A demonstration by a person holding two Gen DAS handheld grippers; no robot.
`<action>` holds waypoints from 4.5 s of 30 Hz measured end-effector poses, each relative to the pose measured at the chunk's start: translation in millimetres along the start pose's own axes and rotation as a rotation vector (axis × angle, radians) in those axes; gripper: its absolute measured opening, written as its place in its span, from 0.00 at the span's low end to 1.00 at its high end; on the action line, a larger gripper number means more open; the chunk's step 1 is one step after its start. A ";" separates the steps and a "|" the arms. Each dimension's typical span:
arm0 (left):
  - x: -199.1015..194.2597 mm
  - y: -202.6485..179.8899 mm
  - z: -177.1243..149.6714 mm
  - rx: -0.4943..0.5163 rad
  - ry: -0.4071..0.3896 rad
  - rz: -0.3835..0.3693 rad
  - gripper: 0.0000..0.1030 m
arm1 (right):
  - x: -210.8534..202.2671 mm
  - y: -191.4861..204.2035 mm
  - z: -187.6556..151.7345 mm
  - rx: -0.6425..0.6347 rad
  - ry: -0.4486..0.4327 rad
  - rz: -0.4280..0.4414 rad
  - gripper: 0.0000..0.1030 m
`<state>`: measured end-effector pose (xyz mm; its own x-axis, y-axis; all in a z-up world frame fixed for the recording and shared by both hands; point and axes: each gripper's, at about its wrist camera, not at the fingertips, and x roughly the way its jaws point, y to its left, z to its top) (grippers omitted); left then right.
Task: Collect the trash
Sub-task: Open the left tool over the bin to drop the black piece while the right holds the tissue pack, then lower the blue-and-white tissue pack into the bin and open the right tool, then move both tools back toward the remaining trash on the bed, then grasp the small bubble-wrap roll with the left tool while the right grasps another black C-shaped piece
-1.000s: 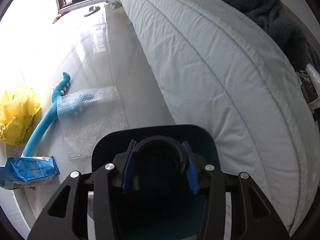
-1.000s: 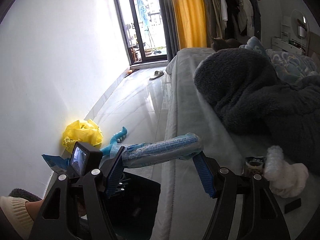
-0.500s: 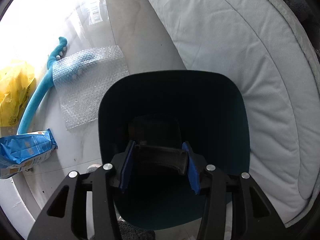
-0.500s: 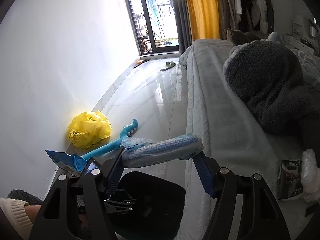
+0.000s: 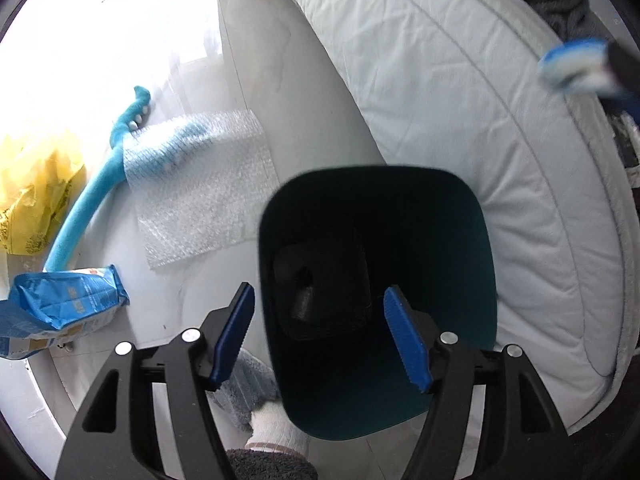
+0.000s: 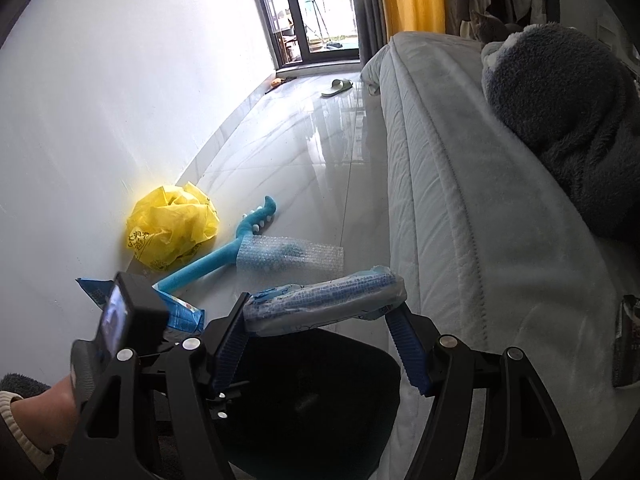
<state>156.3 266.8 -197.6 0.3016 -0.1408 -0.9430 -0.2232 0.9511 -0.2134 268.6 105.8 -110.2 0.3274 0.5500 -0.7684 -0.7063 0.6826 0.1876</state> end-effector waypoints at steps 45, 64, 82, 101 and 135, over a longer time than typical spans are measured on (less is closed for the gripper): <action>-226.7 -3.0 12.8 0.039 -0.781 -0.009 0.55 | 149.0 3.1 -108.7 0.020 0.442 -0.096 0.73; -224.9 -87.7 29.8 0.122 -0.820 -0.087 0.65 | 14.6 -0.3 -71.3 -0.033 0.101 0.003 0.75; -203.6 -175.4 54.8 0.235 -0.844 -0.100 0.92 | -117.3 -126.4 -47.3 0.011 -0.173 -0.145 0.78; -128.1 -269.3 93.2 0.276 -0.660 -0.237 0.91 | -178.1 -245.0 -104.0 0.175 -0.220 -0.309 0.80; -26.1 -351.5 110.9 0.222 -0.353 -0.417 0.42 | -148.3 -299.8 -152.8 0.254 -0.112 -0.305 0.51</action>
<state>329.7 -33.3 -69.6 0.6207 -0.4515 -0.6410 0.1683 0.8752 -0.4535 335.9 -254.0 -146.0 0.5738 0.3438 -0.7433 -0.3935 0.9117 0.1180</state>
